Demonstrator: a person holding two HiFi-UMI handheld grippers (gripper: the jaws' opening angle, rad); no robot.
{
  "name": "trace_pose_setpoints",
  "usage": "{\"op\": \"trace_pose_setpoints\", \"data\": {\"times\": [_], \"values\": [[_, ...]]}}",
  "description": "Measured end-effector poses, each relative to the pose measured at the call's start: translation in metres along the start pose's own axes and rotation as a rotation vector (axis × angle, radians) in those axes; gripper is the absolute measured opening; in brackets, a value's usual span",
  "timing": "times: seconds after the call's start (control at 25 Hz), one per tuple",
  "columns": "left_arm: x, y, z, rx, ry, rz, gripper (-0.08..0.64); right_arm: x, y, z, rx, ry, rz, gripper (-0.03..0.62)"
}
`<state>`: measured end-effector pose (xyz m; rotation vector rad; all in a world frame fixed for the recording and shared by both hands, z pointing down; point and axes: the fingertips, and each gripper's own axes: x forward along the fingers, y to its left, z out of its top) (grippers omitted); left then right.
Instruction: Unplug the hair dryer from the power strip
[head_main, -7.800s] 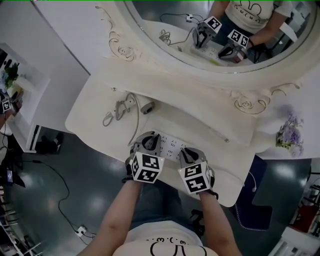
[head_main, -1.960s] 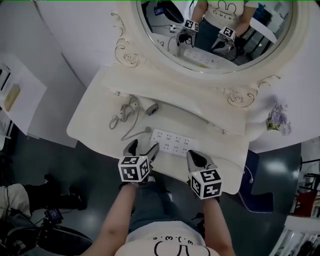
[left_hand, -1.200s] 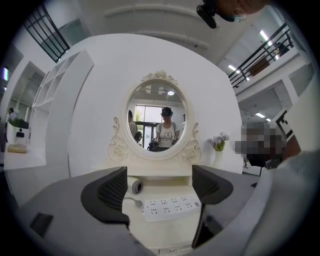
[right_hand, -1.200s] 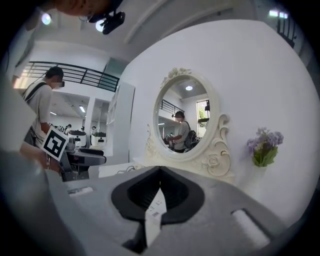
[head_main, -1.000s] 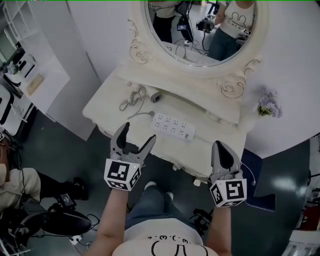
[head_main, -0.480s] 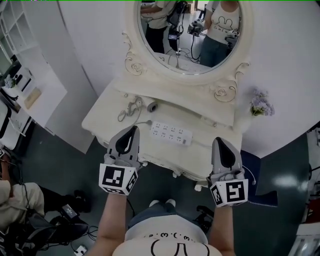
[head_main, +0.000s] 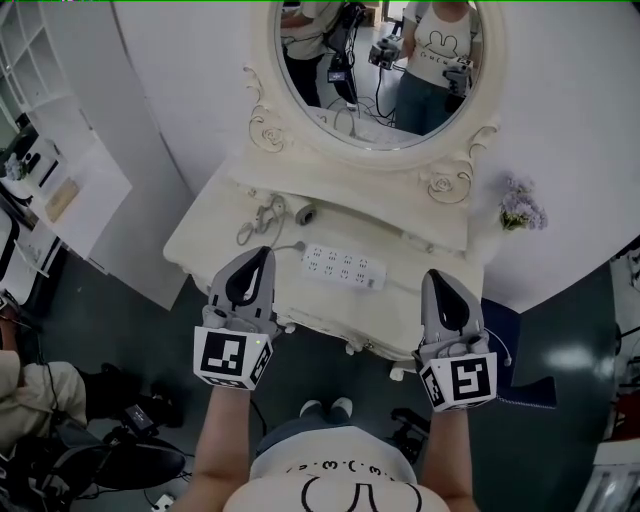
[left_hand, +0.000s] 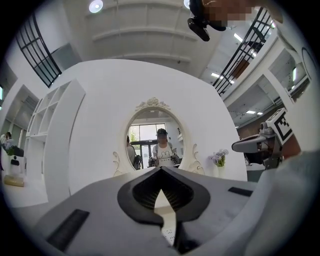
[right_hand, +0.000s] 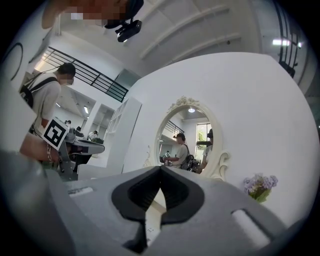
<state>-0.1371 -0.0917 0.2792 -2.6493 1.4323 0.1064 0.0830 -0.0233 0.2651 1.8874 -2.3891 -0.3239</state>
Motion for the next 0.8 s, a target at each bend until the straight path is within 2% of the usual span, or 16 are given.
{"op": "trace_pose_setpoints", "data": {"times": [0.28, 0.8], "values": [[-0.006, 0.011, 0.005, 0.02, -0.002, 0.026, -0.002, 0.001, 0.005, 0.009, -0.005, -0.014, -0.011, -0.003], [-0.017, 0.022, 0.034, 0.049, -0.055, 0.078, -0.002, -0.007, 0.006, 0.03, -0.02, -0.046, -0.023, -0.003]]}}
